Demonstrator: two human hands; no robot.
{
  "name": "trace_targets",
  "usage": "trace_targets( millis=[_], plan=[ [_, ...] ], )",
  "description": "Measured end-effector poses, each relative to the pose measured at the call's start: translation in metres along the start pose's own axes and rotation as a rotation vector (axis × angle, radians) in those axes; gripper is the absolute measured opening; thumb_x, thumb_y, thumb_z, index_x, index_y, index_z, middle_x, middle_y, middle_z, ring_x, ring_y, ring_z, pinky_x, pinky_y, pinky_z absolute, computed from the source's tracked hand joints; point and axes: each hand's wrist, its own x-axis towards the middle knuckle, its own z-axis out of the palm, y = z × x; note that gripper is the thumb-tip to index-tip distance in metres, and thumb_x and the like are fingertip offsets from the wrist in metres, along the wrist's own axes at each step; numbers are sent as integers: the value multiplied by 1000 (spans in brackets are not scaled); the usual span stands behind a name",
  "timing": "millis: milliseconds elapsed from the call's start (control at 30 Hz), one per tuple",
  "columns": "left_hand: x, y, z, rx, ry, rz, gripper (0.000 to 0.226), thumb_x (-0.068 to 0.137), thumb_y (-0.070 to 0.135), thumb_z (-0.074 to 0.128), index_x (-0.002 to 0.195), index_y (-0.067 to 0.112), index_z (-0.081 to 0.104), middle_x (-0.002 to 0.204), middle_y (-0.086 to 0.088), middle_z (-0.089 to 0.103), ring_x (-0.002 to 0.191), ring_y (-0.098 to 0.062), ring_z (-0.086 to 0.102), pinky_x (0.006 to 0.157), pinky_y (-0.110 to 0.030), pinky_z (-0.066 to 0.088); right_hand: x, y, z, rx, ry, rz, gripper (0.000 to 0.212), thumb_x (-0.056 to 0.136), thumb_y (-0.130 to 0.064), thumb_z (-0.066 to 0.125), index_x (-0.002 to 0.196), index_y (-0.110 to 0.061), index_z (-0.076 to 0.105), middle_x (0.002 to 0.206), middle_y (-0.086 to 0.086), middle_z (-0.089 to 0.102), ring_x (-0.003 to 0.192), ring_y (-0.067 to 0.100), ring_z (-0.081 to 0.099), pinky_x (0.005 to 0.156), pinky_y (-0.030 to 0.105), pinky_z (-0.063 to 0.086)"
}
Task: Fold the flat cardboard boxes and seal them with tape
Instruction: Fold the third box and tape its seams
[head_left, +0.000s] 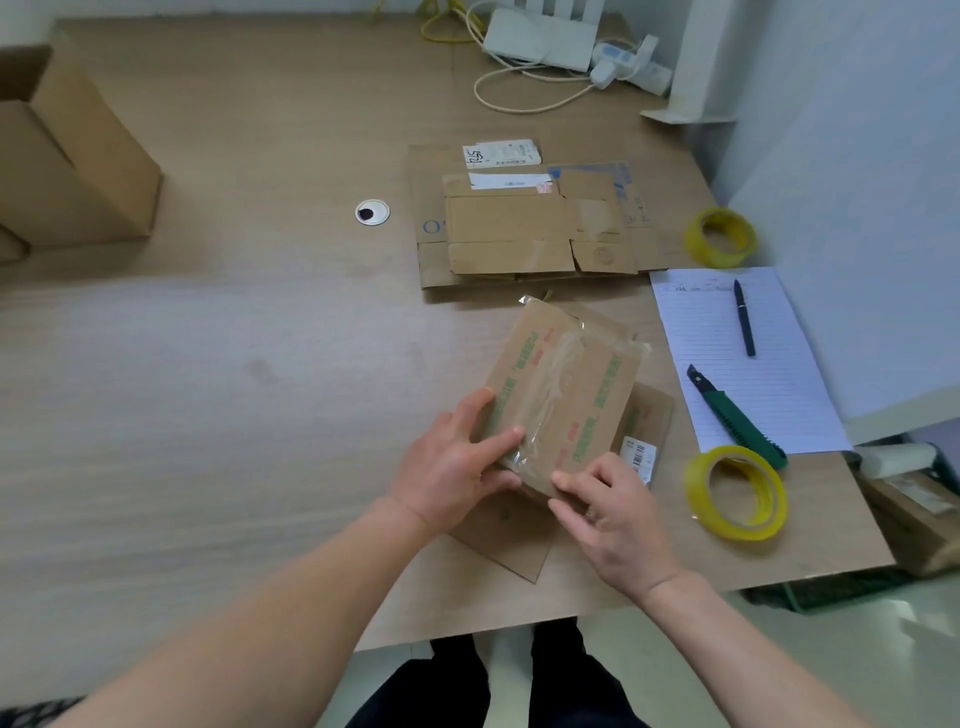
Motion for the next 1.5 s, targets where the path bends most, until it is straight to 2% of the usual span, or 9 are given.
trace_targets(
  millis=[133, 300, 500, 667, 800, 1000, 1167, 1367, 1500],
  plan=[
    [0, -1, 3, 36, 8, 9, 51, 84, 63, 53, 119, 29, 69, 139, -20, 50, 99, -40, 62, 57, -45, 57, 0, -5, -3, -17, -72, 27, 26, 76, -16, 82, 98, -21, 68, 84, -3, 42, 66, 11, 46, 56, 27, 48],
    [-4, 0, -2, 8, -11, -21, 52, 78, 52, 73, 125, 31, 65, 146, -16, 43, 108, -39, 58, 71, -47, 58, -12, -9, -13, 165, 65, 223, 33, 73, -17, 83, 104, -20, 74, 85, -4, 51, 71, 5, 56, 71, 8, 44],
    [-11, 8, 3, -55, 38, -45, 50, 75, 31, 83, 122, 20, 69, 142, -24, 44, 109, -45, 57, 83, -51, 55, -21, -11, -10, 142, 10, 253, 36, 76, 0, 81, 109, -11, 76, 82, 2, 64, 70, 10, 60, 71, 18, 48],
    [-17, 11, 3, -67, 48, -68, 43, 88, 43, 67, 129, 28, 64, 149, -13, 36, 120, -36, 51, 93, -44, 51, -16, -1, -22, 252, -110, 388, 34, 74, -13, 85, 101, -32, 77, 77, -16, 70, 67, 2, 59, 68, 10, 44],
    [-3, 11, -7, -21, 67, -267, 51, 89, 64, 33, 136, 44, 36, 142, 8, 26, 114, -21, 51, 78, -32, 47, 11, 4, -34, 187, 23, 521, 35, 74, -55, 67, 107, -42, 67, 85, -16, 64, 78, 1, 59, 65, 13, 42],
    [97, 4, -29, -136, 29, -490, 66, 97, 53, 41, 153, 32, 12, 155, -4, 18, 129, -35, 42, 101, -46, 42, 105, 20, -23, 226, 35, 722, 71, 94, -46, 52, 153, -31, 15, 144, 4, 48, 133, 25, 44, 108, 44, 38],
    [129, 3, -4, -277, -153, -513, 78, 97, 55, 43, 155, 34, -5, 151, -13, 29, 133, -37, 42, 107, -41, 33, 118, 25, 5, 157, -51, 763, 77, 99, -45, 44, 156, -30, -5, 142, 20, 46, 124, 37, 49, 100, 40, 38],
    [126, 0, -4, -499, -72, -597, 90, 89, 48, 64, 155, 35, 4, 155, -4, 34, 139, -24, 37, 110, -31, 29, 110, 32, 4, 373, -1, 784, 82, 93, -45, 57, 155, -34, 4, 148, 5, 44, 132, 29, 45, 109, 39, 35],
    [130, 0, -3, -528, -61, -653, 93, 86, 46, 69, 155, 29, 9, 149, 2, 43, 134, -21, 44, 97, -23, 30, 115, 44, -1, 583, -35, 868, 61, 87, -42, 65, 142, -29, 40, 130, 1, 59, 125, 25, 52, 107, 47, 40]
  ],
)
